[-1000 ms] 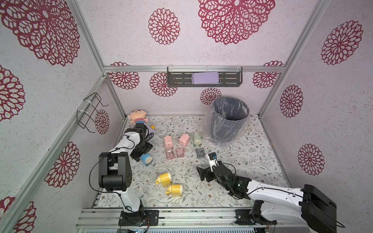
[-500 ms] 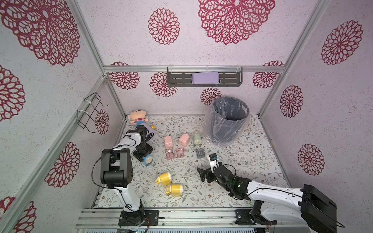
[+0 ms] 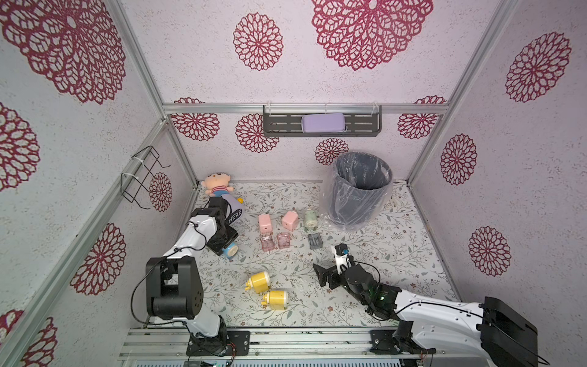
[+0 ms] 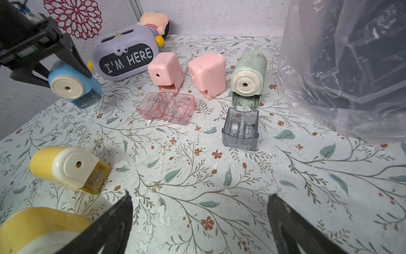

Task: Take out the pencil sharpener tray and clean the shavings
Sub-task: Pick up the pencil sharpener from the center of the board.

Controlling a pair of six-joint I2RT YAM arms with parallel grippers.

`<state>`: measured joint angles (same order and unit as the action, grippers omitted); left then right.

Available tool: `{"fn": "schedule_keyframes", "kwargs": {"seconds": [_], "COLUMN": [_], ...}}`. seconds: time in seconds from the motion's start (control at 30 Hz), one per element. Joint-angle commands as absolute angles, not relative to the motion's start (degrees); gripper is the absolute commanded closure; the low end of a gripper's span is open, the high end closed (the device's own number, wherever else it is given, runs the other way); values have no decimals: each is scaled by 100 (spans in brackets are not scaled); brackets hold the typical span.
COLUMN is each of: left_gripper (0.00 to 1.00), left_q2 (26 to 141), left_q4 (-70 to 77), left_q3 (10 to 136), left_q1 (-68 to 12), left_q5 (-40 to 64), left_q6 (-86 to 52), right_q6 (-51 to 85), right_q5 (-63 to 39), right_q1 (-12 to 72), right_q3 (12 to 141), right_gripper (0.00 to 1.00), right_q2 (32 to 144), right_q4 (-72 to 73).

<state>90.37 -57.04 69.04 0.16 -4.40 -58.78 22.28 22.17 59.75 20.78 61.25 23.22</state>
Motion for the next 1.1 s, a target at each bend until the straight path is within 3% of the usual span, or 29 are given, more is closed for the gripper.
{"fn": "schedule_keyframes", "kwargs": {"seconds": [0.0, 0.23, 0.47, 0.77, 0.87, 1.07], "left_gripper": [71, 74, 79, 81, 88, 89], "left_q2": [8591, 8102, 8056, 8316, 8409, 8596], "left_q4": [-6048, -6400, -6621, -6901, -7074, -7470], "left_q3": [7139, 7555, 7862, 8220, 8332, 8556], "left_q1": [-171, -832, -1255, -1545, -1542, -1543], "left_q5": [-598, -458, 193, 949, 1050, 1174], "left_q6": [-6019, -6393, -6788, -7291, -7472, -7619], "right_q6": [1875, 1764, 1505, 744, 520, 220], "right_q5": [2171, 2705, 2550, 1503, 1048, 532], "right_q1": [5933, 5934, 5933, 5933, 5939, 5983], "right_q3": [2296, 2614, 2769, 3154, 3319, 3738], "right_gripper": [1, 1, 1, 1, 1, 3], "right_q2": [6102, 6368, 6433, 6847, 7107, 7744], "right_q4": [2573, 2566, 2898, 2924, 2961, 3219]}}
